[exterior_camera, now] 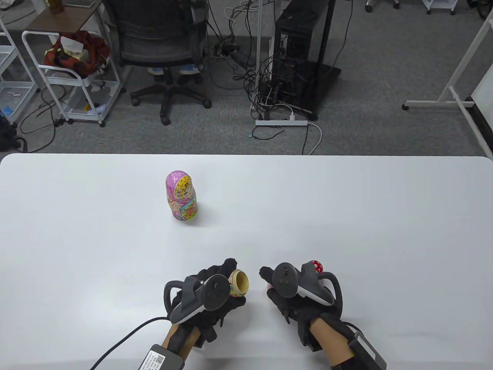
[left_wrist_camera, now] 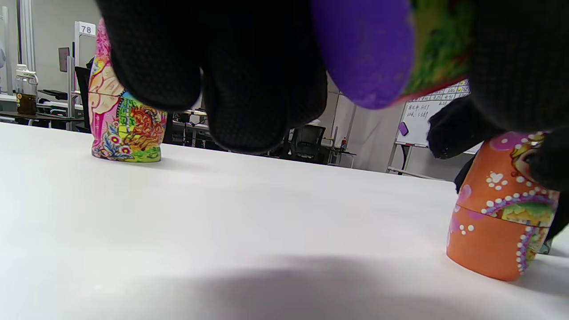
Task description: Nest individual Russian dolls into a nested set
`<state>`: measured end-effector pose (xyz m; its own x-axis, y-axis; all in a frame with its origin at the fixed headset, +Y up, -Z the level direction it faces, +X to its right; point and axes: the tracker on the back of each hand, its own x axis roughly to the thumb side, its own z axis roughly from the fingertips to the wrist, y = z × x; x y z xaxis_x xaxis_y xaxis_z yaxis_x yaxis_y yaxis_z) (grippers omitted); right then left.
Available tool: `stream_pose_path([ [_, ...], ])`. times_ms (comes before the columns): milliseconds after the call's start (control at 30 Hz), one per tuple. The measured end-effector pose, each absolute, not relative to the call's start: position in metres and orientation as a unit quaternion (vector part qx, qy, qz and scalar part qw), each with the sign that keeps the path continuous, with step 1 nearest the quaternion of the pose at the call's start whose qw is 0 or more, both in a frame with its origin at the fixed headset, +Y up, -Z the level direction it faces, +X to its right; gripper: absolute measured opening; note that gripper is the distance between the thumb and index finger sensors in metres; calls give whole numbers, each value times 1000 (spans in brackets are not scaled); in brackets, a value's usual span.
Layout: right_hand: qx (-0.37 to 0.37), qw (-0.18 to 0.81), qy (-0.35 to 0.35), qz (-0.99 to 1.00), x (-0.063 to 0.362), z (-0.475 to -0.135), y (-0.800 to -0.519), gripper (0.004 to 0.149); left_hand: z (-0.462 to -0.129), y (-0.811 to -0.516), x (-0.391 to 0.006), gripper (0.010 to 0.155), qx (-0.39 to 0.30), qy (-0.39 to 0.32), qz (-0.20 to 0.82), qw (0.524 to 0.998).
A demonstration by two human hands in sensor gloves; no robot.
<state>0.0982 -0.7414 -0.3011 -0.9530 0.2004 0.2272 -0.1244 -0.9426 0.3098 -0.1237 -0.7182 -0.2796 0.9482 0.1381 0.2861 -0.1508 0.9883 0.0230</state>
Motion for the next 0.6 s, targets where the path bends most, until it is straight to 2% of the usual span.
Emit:
stream_pose_path([
  [100,125,108,153,974,101,-303,-742,57,-280,-719,-123,96,23,-143,72,987],
  [233,117,118,120,979,105,-305,-738,56,-280,-719,-124,96,22,-141,72,987],
  [333,110,179,79,974,111,-305,-728,57,-281,-718,-126,96,23,-137,72,988],
  [467,132,330,7,935,118,-300,-708,58,-282,-719,-127,96,20,-133,76,988],
  [600,185,439,4,879,113,-295,-703,58,-282,-719,-128,94,10,-131,92,987],
])
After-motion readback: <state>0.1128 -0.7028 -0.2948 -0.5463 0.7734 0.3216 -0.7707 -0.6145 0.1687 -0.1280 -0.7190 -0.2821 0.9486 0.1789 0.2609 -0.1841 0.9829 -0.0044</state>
